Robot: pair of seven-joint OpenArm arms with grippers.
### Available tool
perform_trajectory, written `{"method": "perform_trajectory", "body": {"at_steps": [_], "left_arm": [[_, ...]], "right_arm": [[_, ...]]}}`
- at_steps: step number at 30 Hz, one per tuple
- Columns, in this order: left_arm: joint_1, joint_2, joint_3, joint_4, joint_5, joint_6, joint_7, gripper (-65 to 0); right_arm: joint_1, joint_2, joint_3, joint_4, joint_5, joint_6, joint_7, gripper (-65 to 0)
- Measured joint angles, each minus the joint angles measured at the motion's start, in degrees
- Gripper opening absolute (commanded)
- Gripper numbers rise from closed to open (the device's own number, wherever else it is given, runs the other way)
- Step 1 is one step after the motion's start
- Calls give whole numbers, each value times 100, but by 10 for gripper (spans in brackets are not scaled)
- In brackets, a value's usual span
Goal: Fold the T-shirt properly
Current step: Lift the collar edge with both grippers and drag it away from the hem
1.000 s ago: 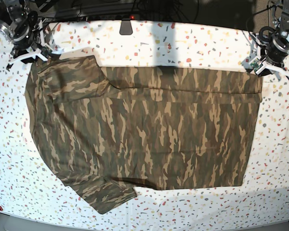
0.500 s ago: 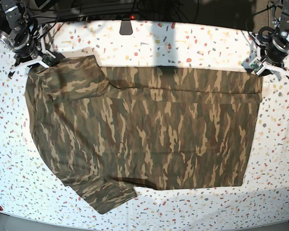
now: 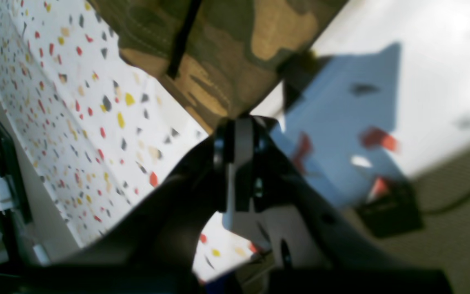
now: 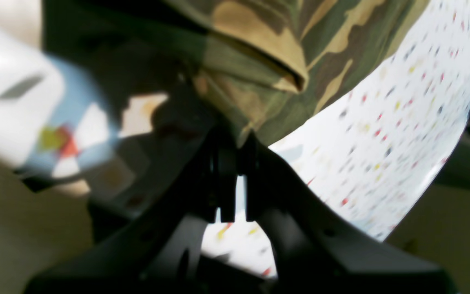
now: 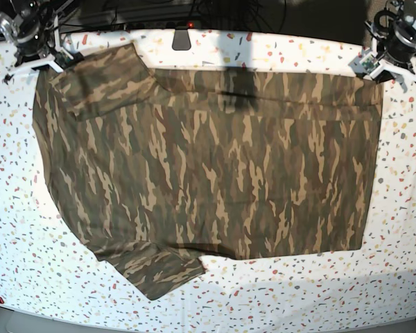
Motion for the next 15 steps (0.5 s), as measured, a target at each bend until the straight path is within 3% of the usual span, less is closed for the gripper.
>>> {"method": "perform_trajectory", "body": {"at_steps": [5,13,15], "left_arm": [[313,0,0,205,17,0,20,-650],[669,20,-398,505,-90,-114,-33,-650],[697,66,-540,579,-372,-138,111,-650]], "right_arm": [[-575,17,372,7,411,-44,216,-650],[-942,-4,555,7,420,-44,278,-650],[-942,-4,555,9,426,-42,278,-650]]}}
